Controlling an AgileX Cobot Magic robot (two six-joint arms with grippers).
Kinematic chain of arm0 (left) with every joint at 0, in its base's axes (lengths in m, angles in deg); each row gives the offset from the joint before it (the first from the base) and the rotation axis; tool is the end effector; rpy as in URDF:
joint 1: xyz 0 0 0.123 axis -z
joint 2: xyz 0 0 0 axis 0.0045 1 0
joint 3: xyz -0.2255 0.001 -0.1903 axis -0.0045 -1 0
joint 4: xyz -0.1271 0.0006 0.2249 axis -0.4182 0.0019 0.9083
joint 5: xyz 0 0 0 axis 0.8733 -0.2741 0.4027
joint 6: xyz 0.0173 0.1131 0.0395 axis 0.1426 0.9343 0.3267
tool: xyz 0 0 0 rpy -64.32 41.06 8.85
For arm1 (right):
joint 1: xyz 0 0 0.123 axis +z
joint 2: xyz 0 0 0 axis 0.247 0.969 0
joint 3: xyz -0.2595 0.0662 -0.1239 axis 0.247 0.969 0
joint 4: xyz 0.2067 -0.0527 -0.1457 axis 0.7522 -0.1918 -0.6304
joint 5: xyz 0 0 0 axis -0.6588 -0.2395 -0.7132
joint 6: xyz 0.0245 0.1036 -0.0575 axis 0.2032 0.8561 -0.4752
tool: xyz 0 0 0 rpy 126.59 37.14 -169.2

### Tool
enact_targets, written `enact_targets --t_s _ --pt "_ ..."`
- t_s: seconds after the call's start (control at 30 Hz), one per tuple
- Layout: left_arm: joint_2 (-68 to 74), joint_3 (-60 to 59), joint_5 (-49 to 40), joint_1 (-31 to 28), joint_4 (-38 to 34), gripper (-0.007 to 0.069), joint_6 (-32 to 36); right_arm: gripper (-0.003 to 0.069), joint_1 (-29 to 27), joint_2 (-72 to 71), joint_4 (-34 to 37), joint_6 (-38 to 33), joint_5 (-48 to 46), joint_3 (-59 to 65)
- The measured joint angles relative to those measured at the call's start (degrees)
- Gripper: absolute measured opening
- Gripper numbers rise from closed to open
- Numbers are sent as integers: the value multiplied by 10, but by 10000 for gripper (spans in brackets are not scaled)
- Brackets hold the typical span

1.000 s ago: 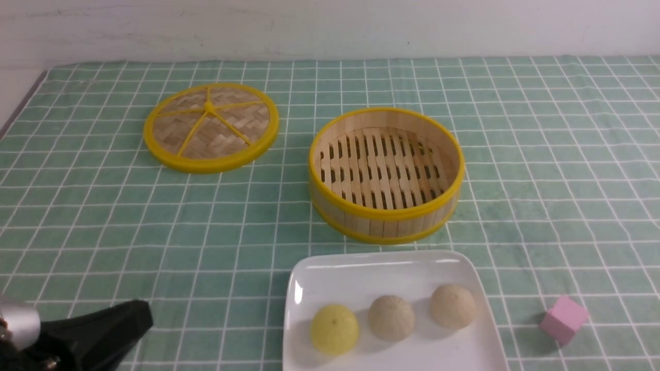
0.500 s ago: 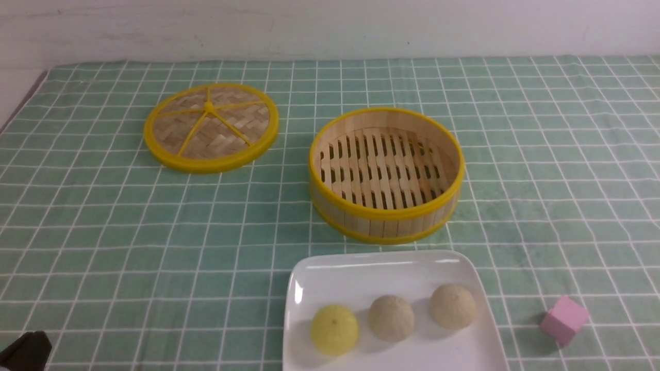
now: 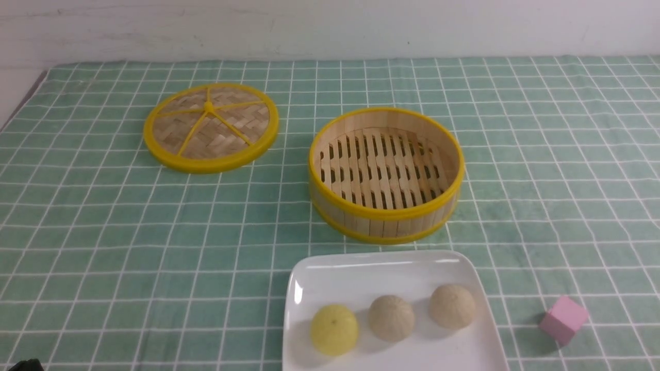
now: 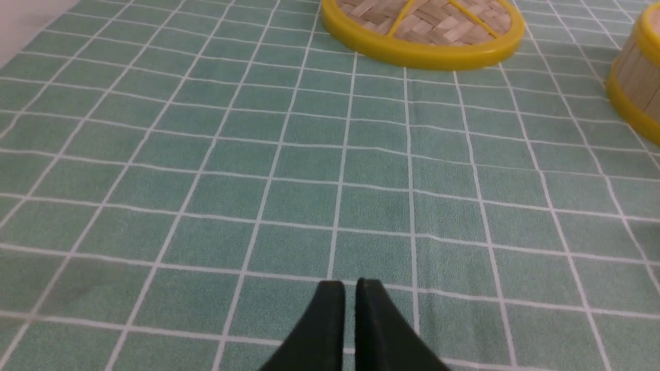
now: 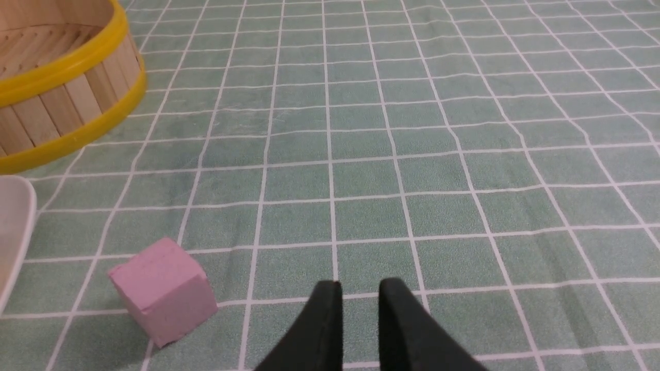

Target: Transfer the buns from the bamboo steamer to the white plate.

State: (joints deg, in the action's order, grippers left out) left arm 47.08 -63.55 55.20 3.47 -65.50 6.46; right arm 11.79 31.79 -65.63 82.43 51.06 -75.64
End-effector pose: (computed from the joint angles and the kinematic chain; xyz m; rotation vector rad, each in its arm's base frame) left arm 0.0784 0.0016 0.1636 -0.0757 1.8601 -0.0671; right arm 0.0772 -0.0025 0.1652 0.1060 1.8719 0.0282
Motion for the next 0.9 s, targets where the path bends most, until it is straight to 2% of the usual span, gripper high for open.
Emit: enact_targets --t_s 0.9 --pt "0 0 -1 0 2 90 0 162 0 0 0 0 0 0"
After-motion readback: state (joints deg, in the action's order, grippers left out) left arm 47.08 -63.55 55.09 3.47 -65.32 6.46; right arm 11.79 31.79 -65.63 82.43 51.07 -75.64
